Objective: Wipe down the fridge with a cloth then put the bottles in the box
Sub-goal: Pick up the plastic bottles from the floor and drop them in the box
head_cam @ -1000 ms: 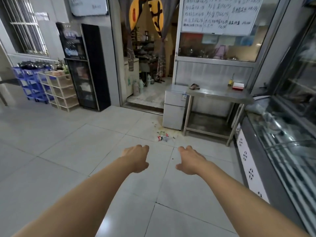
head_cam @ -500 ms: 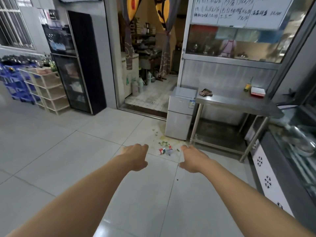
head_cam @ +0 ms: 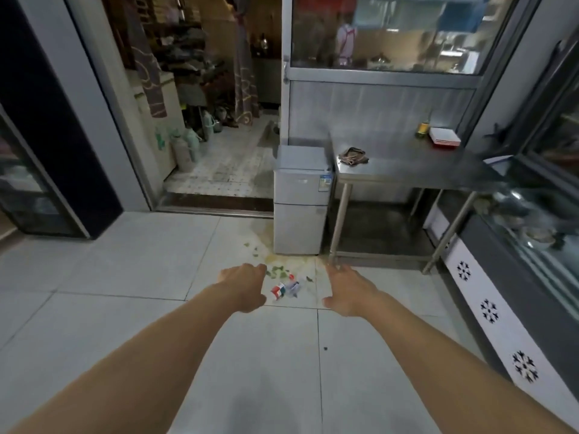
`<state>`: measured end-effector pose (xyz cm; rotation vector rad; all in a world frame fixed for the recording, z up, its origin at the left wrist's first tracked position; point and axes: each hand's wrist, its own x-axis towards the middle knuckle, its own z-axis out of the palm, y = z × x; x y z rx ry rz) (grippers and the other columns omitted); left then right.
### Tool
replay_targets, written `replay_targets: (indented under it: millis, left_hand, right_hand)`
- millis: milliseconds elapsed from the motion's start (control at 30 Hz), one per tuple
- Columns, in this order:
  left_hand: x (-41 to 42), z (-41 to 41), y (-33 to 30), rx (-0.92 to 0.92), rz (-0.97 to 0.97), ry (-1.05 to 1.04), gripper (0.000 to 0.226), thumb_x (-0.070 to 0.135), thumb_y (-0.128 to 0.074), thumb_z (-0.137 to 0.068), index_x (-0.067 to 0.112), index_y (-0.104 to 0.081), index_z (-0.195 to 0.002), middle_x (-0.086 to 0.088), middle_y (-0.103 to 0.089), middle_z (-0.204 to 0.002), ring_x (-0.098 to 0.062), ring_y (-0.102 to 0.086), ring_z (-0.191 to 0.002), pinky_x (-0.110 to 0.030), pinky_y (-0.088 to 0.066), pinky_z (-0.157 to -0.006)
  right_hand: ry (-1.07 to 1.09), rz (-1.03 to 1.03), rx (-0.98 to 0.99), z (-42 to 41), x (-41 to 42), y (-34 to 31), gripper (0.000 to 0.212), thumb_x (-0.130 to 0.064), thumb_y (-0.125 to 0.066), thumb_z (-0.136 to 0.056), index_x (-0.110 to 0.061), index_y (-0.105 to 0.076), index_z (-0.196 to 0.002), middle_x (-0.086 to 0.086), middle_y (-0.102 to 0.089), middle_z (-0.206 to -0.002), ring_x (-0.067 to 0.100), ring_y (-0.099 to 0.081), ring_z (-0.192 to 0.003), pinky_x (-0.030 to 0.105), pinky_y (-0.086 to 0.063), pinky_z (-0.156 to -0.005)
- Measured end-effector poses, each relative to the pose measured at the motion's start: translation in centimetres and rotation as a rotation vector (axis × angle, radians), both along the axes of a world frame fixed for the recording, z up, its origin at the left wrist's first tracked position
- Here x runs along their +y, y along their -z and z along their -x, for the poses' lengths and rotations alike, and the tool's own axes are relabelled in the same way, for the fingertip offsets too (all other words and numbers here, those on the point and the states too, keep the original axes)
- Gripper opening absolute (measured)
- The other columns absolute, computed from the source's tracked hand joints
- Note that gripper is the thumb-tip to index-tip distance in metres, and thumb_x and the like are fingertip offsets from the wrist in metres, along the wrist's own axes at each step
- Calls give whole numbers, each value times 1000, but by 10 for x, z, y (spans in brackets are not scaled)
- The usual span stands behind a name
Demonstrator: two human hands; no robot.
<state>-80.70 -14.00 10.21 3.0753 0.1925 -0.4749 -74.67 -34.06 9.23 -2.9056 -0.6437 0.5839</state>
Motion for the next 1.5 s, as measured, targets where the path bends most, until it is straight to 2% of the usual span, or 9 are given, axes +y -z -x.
replay_targets:
  millis: [233,500,733,967,1267,1500]
  left_hand:
    - [52,-123,35,54,24,112,54,38,-54,-87,19,-36,-135,-6,-50,-130,-28,-52,-116,-36,-41,-86]
    - [113,-273,92,169,28,109,54,38,-53,-88,19,-34,-136,-4,-49,-129,-25,-52,-116,-35,-40,-85]
    - [150,-362,156,242,10,103,49,35,-51,-89,17,-36,-132,-5,-51,-125,-26,-54,-113,-36,-41,-89]
    - [186,-445,231,287,10,164,46,34,-53,-89,16,-37,-128,-5,-53,-123,-25,-55,-113,-37,-41,-92]
    - [225,-523,370,399,60,174,49,38,-52,-89,18,-35,-131,-4,-56,-121,-25,-56,-113,-37,-40,-94]
    - [220,-562,527,409,106,140,50,39,-52,-89,18,-35,-131,-4,-56,-119,-25,-56,-112,-38,-40,-93]
  right_hand:
    - [113,24,58,-111,57,36,63,-29,-56,-91,-13,-25,-143,15,-32,-141,31,-41,-126,38,-42,-98]
    - [145,52,141,-252,114,96,58,-32,-56,-91,-12,-29,-139,14,-39,-133,29,-45,-120,36,-43,-92]
    - [190,95,264,-334,145,154,62,-33,-55,-92,-13,-25,-142,13,-39,-135,29,-43,-123,37,-43,-94]
    - [338,75,350,-400,178,224,60,-32,-54,-92,-13,-24,-140,12,-42,-131,28,-44,-121,38,-44,-92]
    - [474,34,445,-452,219,359,60,-34,-55,-91,-14,-25,-139,11,-44,-129,27,-46,-120,35,-45,-88]
    - [568,-11,459,-485,229,527,64,-33,-54,-93,-13,-21,-144,12,-42,-133,28,-47,-121,34,-45,-89]
